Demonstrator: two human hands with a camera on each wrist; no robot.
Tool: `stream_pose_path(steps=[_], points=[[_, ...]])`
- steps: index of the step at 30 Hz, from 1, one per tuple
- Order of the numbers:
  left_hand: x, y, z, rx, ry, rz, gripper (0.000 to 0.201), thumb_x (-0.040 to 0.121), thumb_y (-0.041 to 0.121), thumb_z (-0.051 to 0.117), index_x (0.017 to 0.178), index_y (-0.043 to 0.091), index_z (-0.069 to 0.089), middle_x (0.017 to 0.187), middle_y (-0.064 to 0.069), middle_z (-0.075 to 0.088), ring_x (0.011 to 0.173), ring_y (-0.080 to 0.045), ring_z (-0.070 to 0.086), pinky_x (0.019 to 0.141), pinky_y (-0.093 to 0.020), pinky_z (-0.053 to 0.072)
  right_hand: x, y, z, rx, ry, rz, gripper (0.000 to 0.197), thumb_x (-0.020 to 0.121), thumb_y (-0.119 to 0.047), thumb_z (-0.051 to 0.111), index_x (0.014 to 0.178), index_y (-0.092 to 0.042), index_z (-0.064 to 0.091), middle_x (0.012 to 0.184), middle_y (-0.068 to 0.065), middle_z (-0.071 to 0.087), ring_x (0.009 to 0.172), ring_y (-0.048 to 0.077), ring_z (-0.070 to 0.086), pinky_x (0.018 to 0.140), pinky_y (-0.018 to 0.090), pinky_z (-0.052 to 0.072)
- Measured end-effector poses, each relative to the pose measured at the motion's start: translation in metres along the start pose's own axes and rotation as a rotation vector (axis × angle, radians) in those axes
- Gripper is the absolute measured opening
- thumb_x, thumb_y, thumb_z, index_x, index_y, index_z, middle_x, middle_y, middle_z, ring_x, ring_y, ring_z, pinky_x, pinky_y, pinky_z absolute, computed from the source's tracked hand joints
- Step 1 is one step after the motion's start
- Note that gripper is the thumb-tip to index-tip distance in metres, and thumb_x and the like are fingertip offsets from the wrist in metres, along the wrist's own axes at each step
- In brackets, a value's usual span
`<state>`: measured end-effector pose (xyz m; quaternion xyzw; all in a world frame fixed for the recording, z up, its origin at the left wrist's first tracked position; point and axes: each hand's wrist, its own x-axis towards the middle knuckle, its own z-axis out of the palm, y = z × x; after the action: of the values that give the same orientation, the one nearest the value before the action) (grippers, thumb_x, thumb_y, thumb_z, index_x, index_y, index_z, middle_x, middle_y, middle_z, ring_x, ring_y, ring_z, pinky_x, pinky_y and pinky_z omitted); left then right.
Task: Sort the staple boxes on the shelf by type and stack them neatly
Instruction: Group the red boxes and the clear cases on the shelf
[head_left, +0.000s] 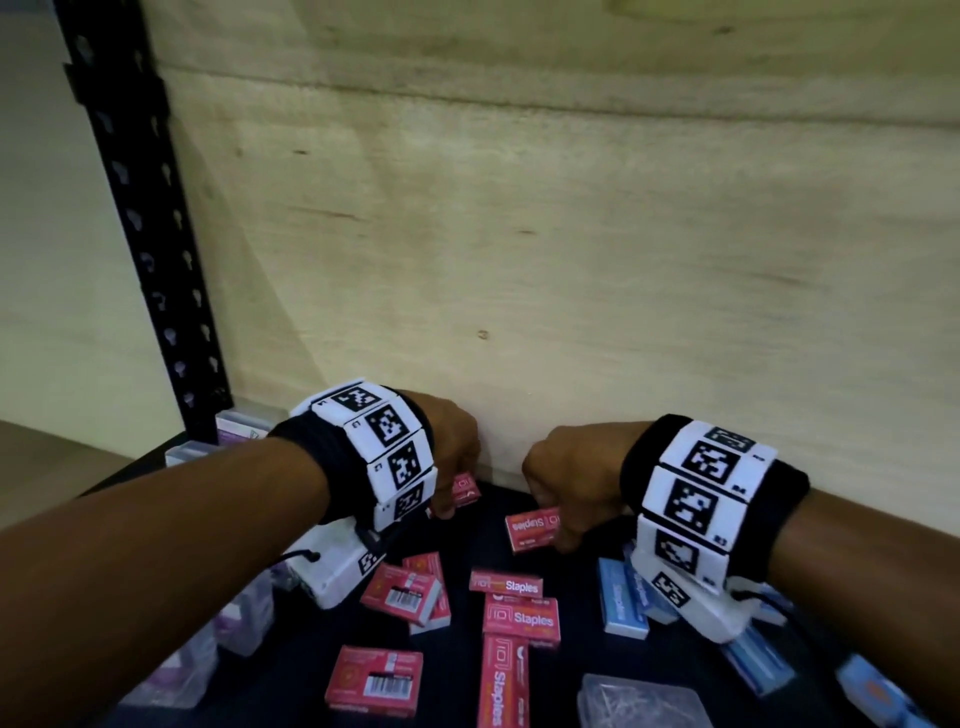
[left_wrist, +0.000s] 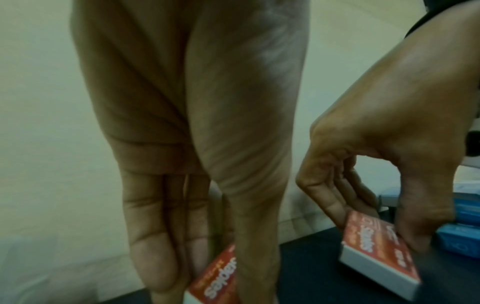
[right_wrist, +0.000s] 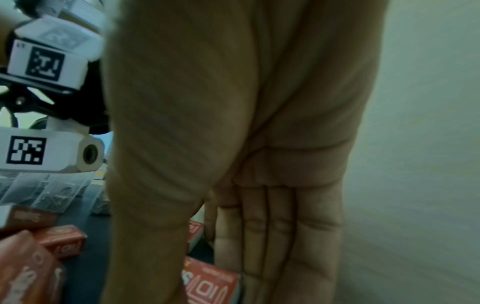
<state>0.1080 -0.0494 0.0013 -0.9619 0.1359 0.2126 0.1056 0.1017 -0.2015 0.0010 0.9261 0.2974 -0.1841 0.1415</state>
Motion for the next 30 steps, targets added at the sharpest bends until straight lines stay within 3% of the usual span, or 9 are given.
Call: stream_pose_path(steps=[2,4,9,12,16,20,23,27,30], points=[[0.0,0.0,-0.001,-0.026,-0.034,0.079,0.056,0.08,0.032,0.081,0.13,0.021,0.061,0.117,0.004,0.065,0.09,-0.01,0.053,0.065,-0.016,0.04,-0.006,0.006,0.004,0.056,-0.042,-0.013,0.031,0.081,-0.021,0.079,0.104,-0.006,0.065,0.088,0.005,0.055,0.073,0.017,0.05,0.062,0.021,0.043],[-0.003,0.001,-0.001,-0.039,-0.043,0.105,0.055,0.079,0.031,0.082,0.128,0.022,0.061,0.104,0.007,0.064,0.083,-0.009,0.054,0.057,-0.018,0.038,-0.012,0.009,0.003,0.131,-0.102,-0.007,0.044,0.077,-0.023,0.083,0.108,0.003,0.065,0.087,0.009,0.059,0.066,0.016,0.049,0.05,0.02,0.039],[-0.01,0.004,-0.003,-0.162,0.024,0.134,0.045,0.076,0.028,0.085,0.114,0.02,0.061,0.069,0.017,0.055,0.044,0.009,0.048,0.045,-0.01,0.039,-0.029,0.014,0.003,0.163,-0.075,0.01,0.04,0.077,-0.029,0.083,0.109,-0.013,0.065,0.098,0.006,0.074,0.056,0.004,0.054,0.038,0.012,0.037],[-0.012,0.0,-0.006,-0.288,0.04,0.148,0.03,0.076,0.026,0.084,0.097,0.021,0.063,0.068,0.012,0.067,0.06,-0.005,0.065,0.059,-0.017,0.051,-0.036,0.016,0.002,0.25,-0.052,0.026,0.031,0.082,-0.028,0.079,0.107,-0.017,0.065,0.098,0.005,0.075,0.065,0.008,0.059,0.048,0.014,0.042],[-0.013,0.0,-0.006,-0.433,0.073,0.161,0.028,0.08,0.02,0.081,0.101,0.014,0.064,0.086,-0.003,0.074,0.086,-0.023,0.072,0.081,-0.032,0.058,-0.042,0.018,0.001,0.183,-0.013,0.069,0.027,0.087,-0.035,0.071,0.107,-0.018,0.064,0.101,0.003,0.071,0.079,0.014,0.059,0.065,0.025,0.046],[-0.009,0.002,0.0,-0.528,0.037,0.159,0.028,0.085,0.013,0.076,0.108,0.009,0.061,0.09,-0.007,0.073,0.081,-0.018,0.069,0.08,-0.033,0.059,-0.044,0.018,0.002,0.062,0.014,0.102,0.031,0.089,-0.038,0.068,0.11,-0.016,0.06,0.1,0.002,0.066,0.072,0.012,0.056,0.058,0.024,0.042],[-0.008,0.002,0.001,-0.518,0.033,0.133,0.027,0.086,0.015,0.075,0.108,0.011,0.061,0.095,-0.008,0.074,0.083,-0.018,0.07,0.08,-0.033,0.06,-0.039,0.018,0.003,0.017,0.049,0.089,0.031,0.09,-0.04,0.067,0.107,-0.015,0.061,0.098,0.003,0.066,0.084,0.019,0.062,0.065,0.028,0.046],[-0.014,0.0,-0.004,-0.231,0.062,0.052,0.027,0.087,0.025,0.074,0.109,0.015,0.063,0.077,0.006,0.065,0.062,-0.009,0.058,0.059,-0.021,0.046,-0.028,0.015,0.003,0.014,0.093,0.077,0.029,0.091,-0.039,0.064,0.106,-0.014,0.064,0.099,0.004,0.067,0.087,0.023,0.064,0.073,0.031,0.052],[-0.014,0.0,0.003,-0.056,0.061,0.017,0.038,0.087,0.03,0.074,0.117,0.011,0.064,0.092,0.0,0.066,0.075,-0.016,0.057,0.068,-0.025,0.045,-0.019,0.011,0.003,0.007,0.099,0.062,0.028,0.092,-0.039,0.063,0.105,-0.014,0.065,0.1,0.006,0.068,0.088,0.025,0.065,0.073,0.032,0.051]])
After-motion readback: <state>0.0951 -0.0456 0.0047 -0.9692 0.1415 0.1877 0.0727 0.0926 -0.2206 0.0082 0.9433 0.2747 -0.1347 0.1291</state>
